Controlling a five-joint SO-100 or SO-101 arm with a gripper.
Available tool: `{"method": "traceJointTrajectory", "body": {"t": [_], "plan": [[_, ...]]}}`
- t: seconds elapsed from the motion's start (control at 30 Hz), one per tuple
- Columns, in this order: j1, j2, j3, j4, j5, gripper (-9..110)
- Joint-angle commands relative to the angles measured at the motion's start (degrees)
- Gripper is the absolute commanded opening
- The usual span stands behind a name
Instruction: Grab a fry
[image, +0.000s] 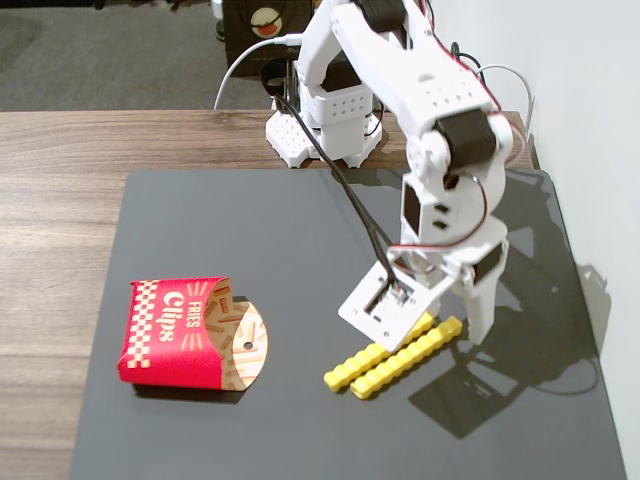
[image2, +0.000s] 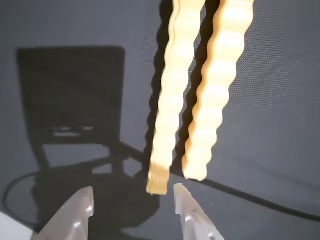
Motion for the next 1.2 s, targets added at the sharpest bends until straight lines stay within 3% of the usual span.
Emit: {"method": "traceJointTrajectory", "body": {"t": [0.0, 1.0, 1.17], "plan": [[-0.18, -0.18, -2.99, -0.97, 0.0, 21], [1.23, -4.92, -0.7, -4.13, -1.41, 21], [1.23, -5.01, -0.7, -4.13, -1.49, 8]]}}
